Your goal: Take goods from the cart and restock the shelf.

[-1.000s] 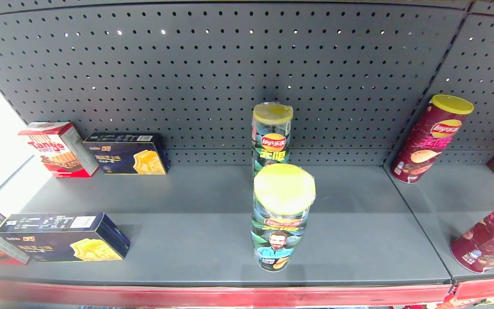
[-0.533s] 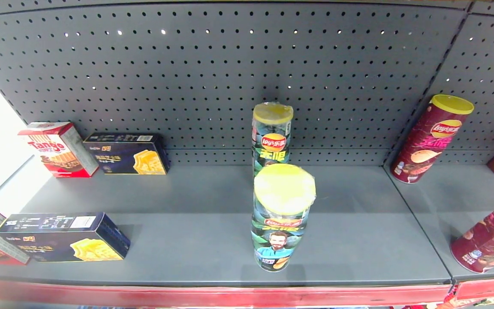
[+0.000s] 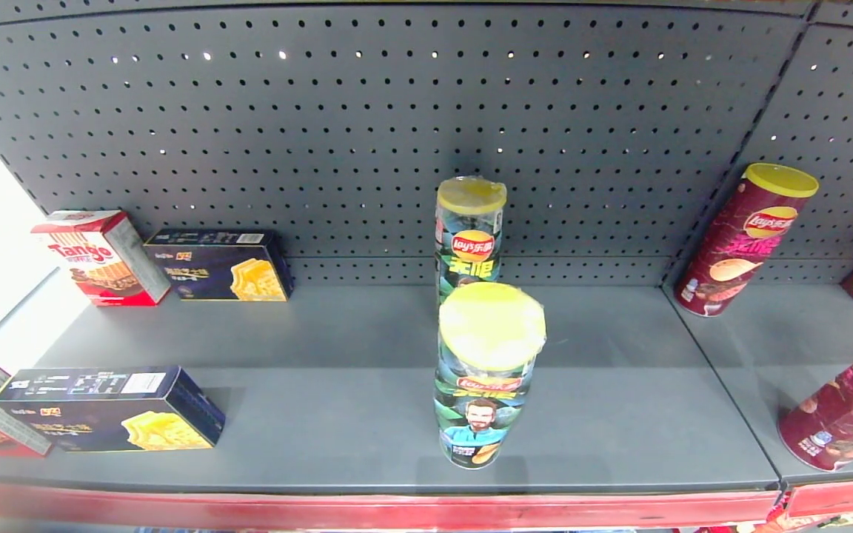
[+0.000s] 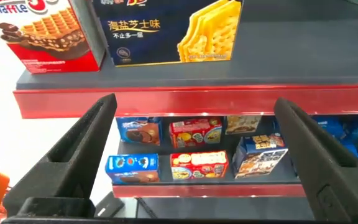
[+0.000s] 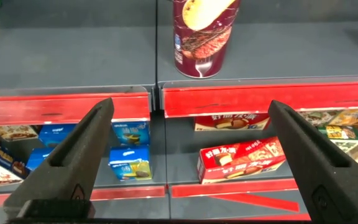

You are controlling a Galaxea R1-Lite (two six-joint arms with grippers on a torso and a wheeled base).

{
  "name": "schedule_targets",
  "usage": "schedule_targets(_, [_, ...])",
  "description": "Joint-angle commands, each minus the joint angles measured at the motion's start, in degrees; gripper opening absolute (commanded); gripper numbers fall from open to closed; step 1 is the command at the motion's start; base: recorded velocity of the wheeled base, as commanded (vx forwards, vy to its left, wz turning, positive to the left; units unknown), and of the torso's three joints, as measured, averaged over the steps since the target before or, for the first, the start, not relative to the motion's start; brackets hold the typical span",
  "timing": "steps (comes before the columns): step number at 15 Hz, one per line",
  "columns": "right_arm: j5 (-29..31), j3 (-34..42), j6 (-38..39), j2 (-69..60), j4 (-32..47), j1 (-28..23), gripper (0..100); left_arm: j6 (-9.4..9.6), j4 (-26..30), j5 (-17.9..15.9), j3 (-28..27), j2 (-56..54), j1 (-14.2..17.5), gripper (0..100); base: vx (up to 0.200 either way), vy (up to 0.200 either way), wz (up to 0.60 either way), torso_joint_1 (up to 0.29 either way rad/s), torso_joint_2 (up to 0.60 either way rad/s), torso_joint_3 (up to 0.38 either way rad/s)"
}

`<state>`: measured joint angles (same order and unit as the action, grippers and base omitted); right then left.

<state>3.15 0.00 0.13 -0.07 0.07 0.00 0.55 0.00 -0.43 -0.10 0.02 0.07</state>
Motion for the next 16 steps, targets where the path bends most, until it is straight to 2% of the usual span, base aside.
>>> schedule_targets(1, [-0.6,0.0,0.1,0.1,-0.1,0.0,100,0.24,0.0,-0.9,0.0,0.3,0.0,100,0.0,0.0,0.0,0.0,0.0,0.0])
schedule_targets(3, [-0.7,0.0,0.1,0.1,-0.1,0.0,100,0.51,0.1,-1.0,0.1,0.3,0.0,100,0.0,0.0,0.0,0.0,0.0,0.0])
schedule_targets(5, [-0.7,0.0,0.1,0.1,-0.1,0.0,100,0.77,0.1,-1.1,0.0,0.2,0.0,100,-0.2,0.0,0.0,0.002,0.0,0.0])
schedule_targets(7, [-0.7,0.0,0.0,0.1,-0.1,0.0,100,-0.11,0.1,-0.7,0.0,0.3,0.0,100,0.0,0.0,0.0,0.0,0.0,0.0])
schedule_targets(16, [-0.7,0.0,0.0,0.1,-0.1,0.0,100,-0.11,0.1,-0.8,0.0,0.3,0.0,100,0.0,0.0,0.0,0.0,0.0,0.0])
